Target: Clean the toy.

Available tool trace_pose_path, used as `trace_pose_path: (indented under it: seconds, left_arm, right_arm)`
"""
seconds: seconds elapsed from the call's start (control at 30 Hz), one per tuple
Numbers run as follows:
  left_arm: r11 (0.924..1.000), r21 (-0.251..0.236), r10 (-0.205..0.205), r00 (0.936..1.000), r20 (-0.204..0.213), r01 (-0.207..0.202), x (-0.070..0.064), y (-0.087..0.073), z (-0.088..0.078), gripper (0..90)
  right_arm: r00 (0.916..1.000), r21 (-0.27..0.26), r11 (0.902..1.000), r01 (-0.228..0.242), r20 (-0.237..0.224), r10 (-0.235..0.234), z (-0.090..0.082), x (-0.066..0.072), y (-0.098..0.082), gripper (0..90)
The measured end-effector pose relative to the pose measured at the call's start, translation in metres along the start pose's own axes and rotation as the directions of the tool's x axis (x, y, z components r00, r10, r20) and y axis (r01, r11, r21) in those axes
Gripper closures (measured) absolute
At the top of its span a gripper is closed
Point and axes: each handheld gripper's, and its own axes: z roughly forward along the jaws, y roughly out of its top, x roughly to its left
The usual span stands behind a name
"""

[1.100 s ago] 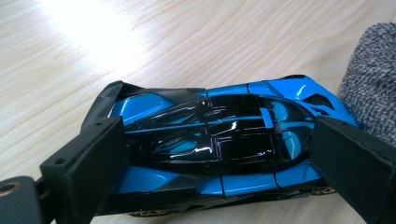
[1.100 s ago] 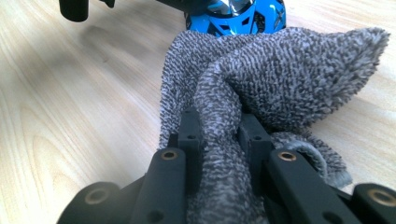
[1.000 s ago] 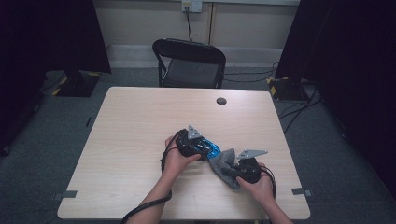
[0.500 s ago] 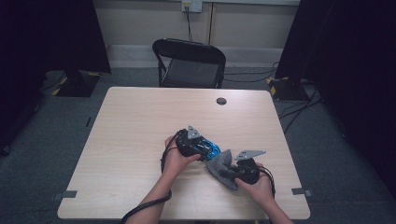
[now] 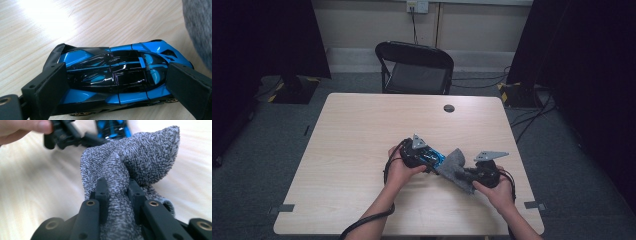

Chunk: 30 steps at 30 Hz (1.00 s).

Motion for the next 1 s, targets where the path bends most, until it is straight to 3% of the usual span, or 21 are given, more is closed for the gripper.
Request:
trace_pose_path:
  seconds: [0.27, 0.53, 0.87, 1.0]
  left_arm:
    - [1.0000, 0.002, 0.003, 1.0000, 0.005, -0.003, 0.001, 0.000, 0.000, 3.9]
    - [1.0000, 0.002, 0.002, 0.9999, 0.011, -0.002, 0.001, 0.000, 0.000, 4.0]
    - [1.0000, -0.001, 0.003, 0.9999, 0.017, -0.003, 0.002, 0.000, 0.000, 3.9]
    - [1.0000, -0.006, 0.003, 0.9998, 0.018, -0.002, 0.002, -0.001, 0.000, 4.0]
  right_arm:
    - [0.9967, -0.042, 0.9981, -0.044, 0.067, 0.047, -0.006, -0.024, 0.015, 75.1]
    - [0.9868, -0.038, 0.9959, -0.082, 0.137, 0.087, 0.008, -0.048, 0.027, 75.1]
    - [0.9733, -0.053, 0.9932, -0.103, 0.200, 0.112, 0.037, -0.057, 0.036, 75.0]
    - [0.9733, -0.064, 0.9923, -0.106, 0.198, 0.117, 0.045, -0.058, 0.043, 75.0]
